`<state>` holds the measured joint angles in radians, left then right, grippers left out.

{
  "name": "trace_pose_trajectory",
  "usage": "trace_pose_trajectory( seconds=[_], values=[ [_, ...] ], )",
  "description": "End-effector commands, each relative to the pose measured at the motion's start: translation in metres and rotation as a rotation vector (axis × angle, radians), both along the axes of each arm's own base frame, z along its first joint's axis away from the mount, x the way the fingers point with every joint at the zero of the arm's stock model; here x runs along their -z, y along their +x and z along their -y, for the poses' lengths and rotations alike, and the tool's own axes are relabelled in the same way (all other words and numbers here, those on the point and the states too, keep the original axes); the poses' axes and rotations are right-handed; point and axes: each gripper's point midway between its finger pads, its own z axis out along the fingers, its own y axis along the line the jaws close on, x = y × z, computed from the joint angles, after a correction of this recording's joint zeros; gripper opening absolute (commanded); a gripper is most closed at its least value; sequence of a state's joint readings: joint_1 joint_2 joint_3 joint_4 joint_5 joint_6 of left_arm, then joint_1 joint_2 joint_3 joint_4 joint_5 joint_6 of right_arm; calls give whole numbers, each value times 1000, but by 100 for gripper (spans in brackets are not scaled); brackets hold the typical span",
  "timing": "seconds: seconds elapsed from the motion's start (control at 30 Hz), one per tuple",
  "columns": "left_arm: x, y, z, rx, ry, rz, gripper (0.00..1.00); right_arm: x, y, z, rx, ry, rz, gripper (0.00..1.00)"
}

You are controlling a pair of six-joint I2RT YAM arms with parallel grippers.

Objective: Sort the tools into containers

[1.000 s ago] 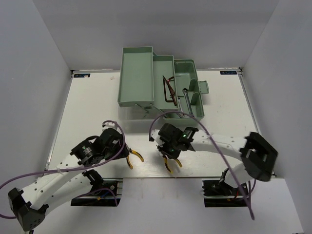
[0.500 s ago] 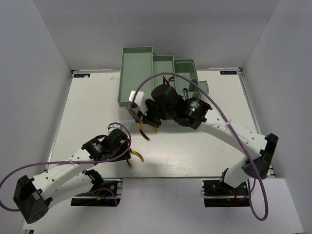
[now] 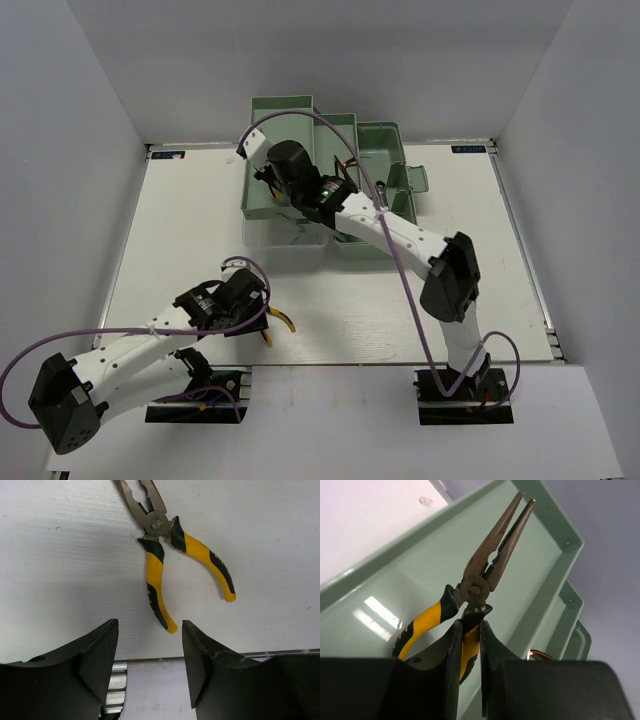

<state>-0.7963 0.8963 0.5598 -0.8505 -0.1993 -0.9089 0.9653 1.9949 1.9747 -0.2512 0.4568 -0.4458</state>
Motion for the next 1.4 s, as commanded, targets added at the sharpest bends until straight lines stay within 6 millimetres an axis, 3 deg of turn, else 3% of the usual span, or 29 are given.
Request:
trace_pose_trajectory(
  seconds=[0.0, 0.1, 0.17, 0.2, 0.23, 0.27, 0.37, 0.4, 0.43, 0.47, 0.5, 0.53, 0.57, 0.6, 0.67, 0.7, 0.73, 0.8, 0.83, 0.87, 0.9, 1.0, 1.03, 1.07, 1.17, 1.2, 1.3, 1.33, 1.37],
  values=[
    [2, 4, 1, -26, -4, 16, 64, -62, 32, 7, 107, 150, 179, 0],
    [3, 5, 5, -16, -9, 22, 64, -44, 38, 5, 103, 145, 126, 3],
    [10, 4, 4, -16, 10, 4, 63, -37, 37, 11, 98, 130, 83, 36],
    [12, 8, 7, -16, 7, 6, 61, -32, 29, 11, 65, 133, 32, 58],
    [17, 5, 8, -7, 17, -3, 59, -41, 26, 19, 66, 151, 19, 67],
    [18, 6, 9, -7, 20, -5, 57, -33, 19, 22, 57, 160, -46, 70],
    [26, 6, 13, 6, 25, -22, 51, -59, -4, 43, 22, 238, -98, 70],
    [28, 3, 14, 17, 34, -30, 51, -60, -3, 53, 28, 248, -110, 70],
    [29, 5, 16, 17, 32, -28, 50, -84, -14, 68, 24, 288, -95, 68],
    [33, 7, 15, 13, 46, -27, 49, -82, -17, 76, 39, 300, -129, 68],
    [35, 6, 15, 7, 56, -30, 49, -63, -14, 88, 64, 291, -173, 68],
    [39, 7, 16, 7, 58, -32, 49, -86, -26, 105, 65, 340, -153, 68],
    [44, 6, 12, 3, 86, -44, 48, -85, -27, 113, 75, 349, -160, 68],
    [46, 6, 14, 13, 89, -46, 47, -62, -30, 129, 102, 332, -196, 68],
    [51, 8, 15, 1, 101, -49, 45, -76, -42, 153, 110, 377, -172, 68],
    [54, 8, 14, 7, 128, -58, 45, -38, -45, 160, 133, 347, -238, 68],
    [57, 8, 11, 3, 148, -60, 43, -42, -49, 172, 146, 363, -231, 68],
    [60, 7, 13, 13, 163, -71, 33, -26, -60, 187, 166, 377, -252, 68],
    [62, 5, 8, 1, 185, -79, 27, -26, -67, 204, 181, 395, -250, 68],
    [64, 5, 7, 1, 194, -86, 18, -5, -74, 208, 180, 375, -295, 68],
    [66, 1, 6, 2, 198, -91, 3, 2, -78, 212, 195, 382, -318, 68],
    [60, -3, 4, 13, 193, -87, 0, 31, -94, 233, 228, 378, -393, 65],
    [55, -3, 8, 25, 182, -76, 0, 54, -103, 237, 233, 367, -447, 58],
    [43, -1, 13, 27, 154, -65, 0, 55, -108, 240, 232, 375, -454, 51],
    [14, 0, 37, 147, 91, -30, 0, 78, -133, 250, 209, 356, -526, 0],
    [3, -4, 41, 221, 77, -19, 0, 93, -149, 246, 154, 325, -598, 0],
    [-39, -3, 74, 423, -32, 74, 0, 113, -191, 235, -133, 213, -659, 0],
    [-64, 0, 87, 473, -94, 137, 0, 120, -201, 234, -212, 163, -666, 0],
    [-77, 2, 94, 504, -125, 173, 0, 132, -229, 224, -349, 178, -752, 0]
  ],
)
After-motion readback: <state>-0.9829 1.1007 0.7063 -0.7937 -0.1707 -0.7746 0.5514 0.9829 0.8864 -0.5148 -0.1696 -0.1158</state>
